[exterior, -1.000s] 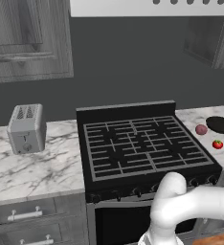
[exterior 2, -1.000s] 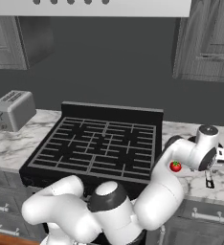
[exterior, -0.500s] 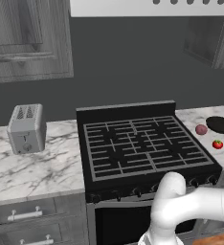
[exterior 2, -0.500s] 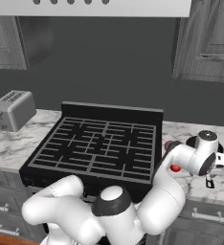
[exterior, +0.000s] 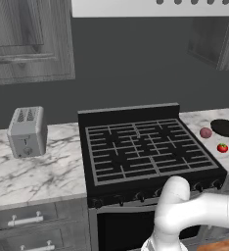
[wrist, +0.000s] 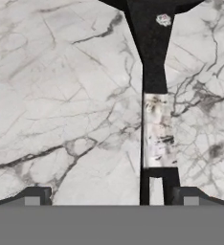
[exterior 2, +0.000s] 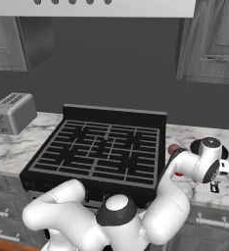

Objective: Place the pan on the front right burner on the stove. Then place the tomato and the onion in the pan and turn on the front right burner.

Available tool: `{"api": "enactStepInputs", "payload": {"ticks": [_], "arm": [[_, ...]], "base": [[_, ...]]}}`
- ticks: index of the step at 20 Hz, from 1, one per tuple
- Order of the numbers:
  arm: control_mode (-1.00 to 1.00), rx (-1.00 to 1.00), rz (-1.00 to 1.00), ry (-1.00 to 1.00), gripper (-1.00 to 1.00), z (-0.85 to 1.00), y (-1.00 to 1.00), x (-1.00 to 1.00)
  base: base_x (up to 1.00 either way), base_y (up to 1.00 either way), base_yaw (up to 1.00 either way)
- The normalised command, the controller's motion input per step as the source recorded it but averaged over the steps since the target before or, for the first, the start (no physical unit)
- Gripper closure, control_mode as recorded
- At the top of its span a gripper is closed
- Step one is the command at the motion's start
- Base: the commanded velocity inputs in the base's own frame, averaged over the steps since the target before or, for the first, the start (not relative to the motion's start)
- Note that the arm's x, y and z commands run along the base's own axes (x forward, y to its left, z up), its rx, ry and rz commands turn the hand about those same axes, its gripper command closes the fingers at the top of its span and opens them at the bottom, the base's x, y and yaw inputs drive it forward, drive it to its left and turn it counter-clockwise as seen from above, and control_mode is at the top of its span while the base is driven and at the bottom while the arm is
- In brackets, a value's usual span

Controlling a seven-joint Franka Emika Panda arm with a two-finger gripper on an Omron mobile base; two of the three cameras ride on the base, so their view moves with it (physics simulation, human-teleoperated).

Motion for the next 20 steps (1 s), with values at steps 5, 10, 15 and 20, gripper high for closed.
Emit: {"api": "enactStepInputs", "payload": {"ticks": [5, 10, 15, 20], "arm": [[-1.0, 0.0, 0.0, 0.01, -1.0, 0.0, -0.05, 0.08], [-1.0, 0.0, 0.0, 0.04, -1.0, 0.0, -0.23, 0.15], [-1.0, 0.0, 0.0, 0.03, -1.0, 0.0, -0.19, 0.1], [-1.0, 0.0, 0.0, 0.0, -1.0, 0.0, -0.04, 0.01]], "base": [[0.0, 0.0, 0.0], [0.0, 0.0, 0.0], [0.0, 0.0, 0.0], [0.0, 0.0, 0.0]]}}
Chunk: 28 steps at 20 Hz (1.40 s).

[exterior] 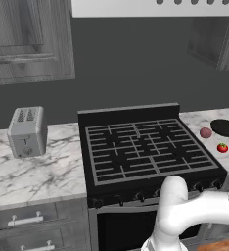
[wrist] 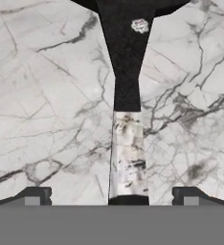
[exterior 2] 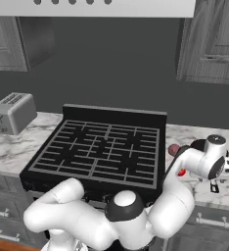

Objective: Place the pan on the front right burner on the stove. Then place the tomato and the onion in the pan and turn on the front right burner.

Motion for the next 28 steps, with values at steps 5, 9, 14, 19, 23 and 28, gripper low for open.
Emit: {"api": "enactStepInputs", "payload": {"ticks": [5, 9, 14, 19, 23, 28], "arm": [[-1.0, 0.0, 0.0, 0.0, -1.0, -0.11, 0.0, 0.0], [-1.0, 0.0, 0.0, 0.0, -1.0, -0.31, 0.0, 0.04], [-1.0, 0.0, 0.0, 0.0, -1.0, -0.28, -0.02, 0.06], [-1.0, 0.0, 0.0, 0.0, -1.0, -0.12, -0.02, 0.03], [-1.0, 0.0, 0.0, 0.0, -1.0, -0.02, 0.0, 0.0], [-1.0, 0.0, 0.0, 0.0, 1.0, -0.13, 0.0, 0.0]], "base": [[0.0, 0.0, 0.0], [0.0, 0.0, 0.0], [0.0, 0.0, 0.0], [0.0, 0.0, 0.0], [0.0, 0.0, 0.0], [0.0, 0.0, 0.0]]}}
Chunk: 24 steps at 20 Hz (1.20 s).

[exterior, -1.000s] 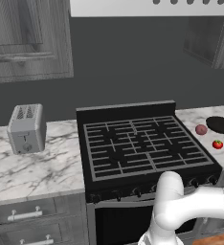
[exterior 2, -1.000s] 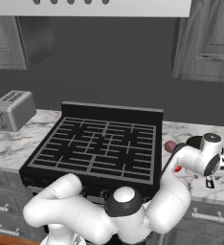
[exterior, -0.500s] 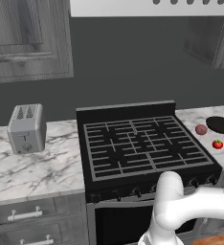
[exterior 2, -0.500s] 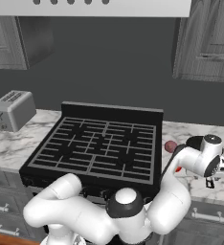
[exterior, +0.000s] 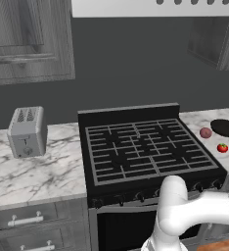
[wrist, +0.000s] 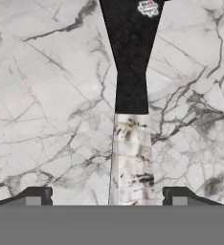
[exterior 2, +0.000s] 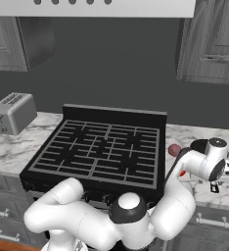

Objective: Place the pan on the front right burner on the stove. Then place the tomato and the onion in the pan and turn on the front right burner.

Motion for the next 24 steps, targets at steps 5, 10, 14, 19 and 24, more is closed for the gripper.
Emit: {"api": "enactStepInputs", "payload": {"ticks": [5, 10, 14, 19, 24], "arm": [[-1.0, 0.0, 0.0, 0.0, 1.0, -0.09, 0.0, 0.0], [-1.0, 0.0, 0.0, 0.01, 1.0, -0.01, 0.0, 0.03], [-1.0, 0.0, 0.0, 0.01, 1.0, 0.09, 0.0, 0.13], [-1.0, 0.02, 0.0, 0.01, 1.0, 0.46, 0.0, 0.0], [-1.0, 0.0, 0.0, 0.02, 1.0, 0.51, 0.0, 0.0]], "base": [[0.0, 0.0, 0.0], [0.0, 0.0, 0.0], [0.0, 0.0, 0.0], [0.0, 0.0, 0.0], [0.0, 0.0, 0.0]]}}
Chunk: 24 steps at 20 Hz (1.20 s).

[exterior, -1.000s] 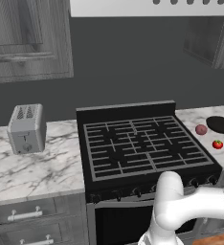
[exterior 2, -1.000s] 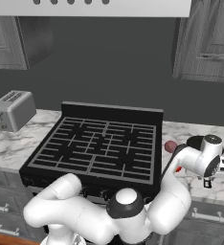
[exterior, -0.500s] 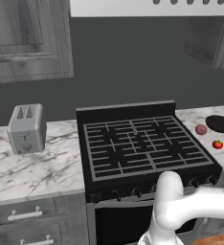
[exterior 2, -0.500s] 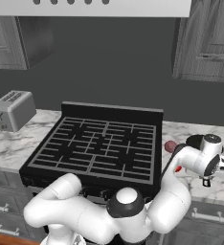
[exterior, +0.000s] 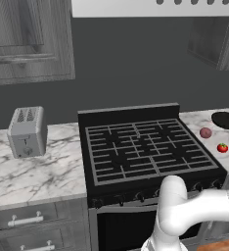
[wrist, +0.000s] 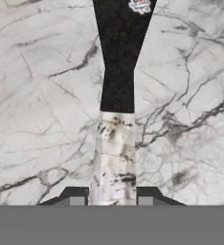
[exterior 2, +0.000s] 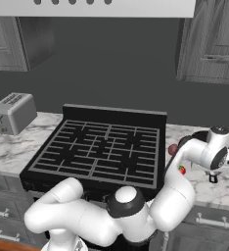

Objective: Place the pan on the front right burner on the stove. Then place the tomato and the onion in the pan and turn on the front right burner.

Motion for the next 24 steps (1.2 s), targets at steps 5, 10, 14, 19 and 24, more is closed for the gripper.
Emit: {"api": "enactStepInputs", "payload": {"ticks": [5, 10, 14, 19, 24], "arm": [[-1.0, 0.0, 0.01, 0.0, 1.0, 0.46, 0.0, -0.04], [-1.0, 0.0, 0.01, 0.0, 1.0, 0.36, 0.0, -0.16], [-1.0, 0.0, 0.0, 0.0, 1.0, 0.29, 0.12, -0.21], [-1.0, 0.0, 0.0, 0.0, 1.0, 0.25, 0.31, -0.22], [-1.0, 0.0, 0.0, 0.0, 1.0, 0.14, 0.39, -0.17]], "base": [[0.0, 0.0, 0.0], [0.0, 0.0, 0.0], [0.0, 0.0, 0.0], [0.0, 0.0, 0.0], [0.0, 0.0, 0.0]]}}
